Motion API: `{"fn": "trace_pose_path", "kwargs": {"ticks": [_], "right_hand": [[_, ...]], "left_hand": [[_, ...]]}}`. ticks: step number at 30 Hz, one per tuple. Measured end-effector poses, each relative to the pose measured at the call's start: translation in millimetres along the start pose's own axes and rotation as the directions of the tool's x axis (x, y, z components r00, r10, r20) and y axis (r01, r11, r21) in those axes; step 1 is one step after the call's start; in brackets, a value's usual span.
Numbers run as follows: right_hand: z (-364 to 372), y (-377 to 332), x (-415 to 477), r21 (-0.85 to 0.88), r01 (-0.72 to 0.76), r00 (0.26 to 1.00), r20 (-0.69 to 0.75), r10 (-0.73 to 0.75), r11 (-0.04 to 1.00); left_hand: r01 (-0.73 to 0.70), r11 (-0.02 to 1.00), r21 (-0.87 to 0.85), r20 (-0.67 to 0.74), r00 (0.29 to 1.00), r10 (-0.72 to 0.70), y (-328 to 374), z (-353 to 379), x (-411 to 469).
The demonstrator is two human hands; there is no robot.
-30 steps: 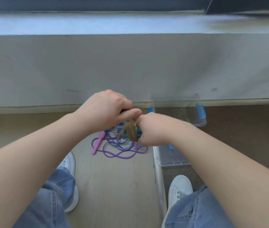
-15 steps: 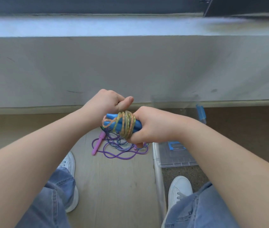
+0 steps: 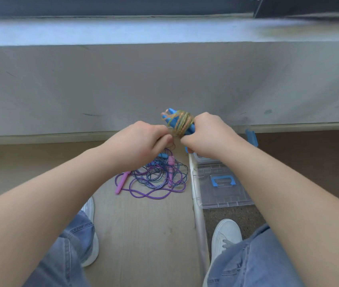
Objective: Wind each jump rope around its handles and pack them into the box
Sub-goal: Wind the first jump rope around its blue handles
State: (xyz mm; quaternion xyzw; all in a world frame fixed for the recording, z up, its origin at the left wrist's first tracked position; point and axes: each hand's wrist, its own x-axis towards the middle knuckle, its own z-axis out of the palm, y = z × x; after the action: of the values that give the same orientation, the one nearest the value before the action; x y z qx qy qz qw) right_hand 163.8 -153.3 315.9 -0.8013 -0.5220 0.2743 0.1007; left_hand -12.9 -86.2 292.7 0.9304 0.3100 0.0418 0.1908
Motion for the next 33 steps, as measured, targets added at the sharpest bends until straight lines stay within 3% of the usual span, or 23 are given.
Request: {"fn": "trace_pose_path", "kwargs": {"ticks": [2, 9, 13, 18, 26, 29, 33], "right_hand": [[8.9, -1.8, -0.6, -0.103, 0.005, 1.000, 0.000, -0.005, 0.995], [17.7, -7.3, -7.7, -0.302, 0.160, 0.987, 0.032, -0.158, 0.940], [19.6, -8.2, -9.7, -0.291, 0.266, 0.963, 0.029, -0.270, 0.919], [20.9, -5.8, -9.0, -0.263, 0.344, 0.934, -0.002, -0.357, 0.902], [24.8, -7.6, -8.3, -0.003, 0.412, 0.910, -0.055, -0.412, 0.911], [26.2, -3.9, -2.5, 0.024, 0.398, 0.916, -0.057, -0.396, 0.917], [24.3, -0.2, 0.4, 0.027, 0.400, 0.914, -0.089, -0.397, 0.916]], "left_hand": [[-0.070, 0.993, 0.094, -0.086, 0.993, 0.078, -1.9, -1.1, 0.0], [-0.056, 0.966, 0.254, -0.418, 0.894, 0.162, -3.0, -9.4, -1.3], [-0.058, 0.998, 0.022, -0.428, 0.902, 0.062, -5.4, -8.4, 3.4], [0.099, 0.992, -0.082, -0.466, 0.876, -0.126, -1.3, -11.6, 5.7], [0.222, 0.955, -0.197, -0.409, 0.866, -0.286, 7.0, -3.8, 6.6], [0.318, 0.867, -0.383, -0.294, 0.848, -0.441, 6.6, -6.7, 7.2], [0.346, 0.487, -0.802, 0.004, 0.818, -0.575, 11.7, -12.9, 9.4]]}}
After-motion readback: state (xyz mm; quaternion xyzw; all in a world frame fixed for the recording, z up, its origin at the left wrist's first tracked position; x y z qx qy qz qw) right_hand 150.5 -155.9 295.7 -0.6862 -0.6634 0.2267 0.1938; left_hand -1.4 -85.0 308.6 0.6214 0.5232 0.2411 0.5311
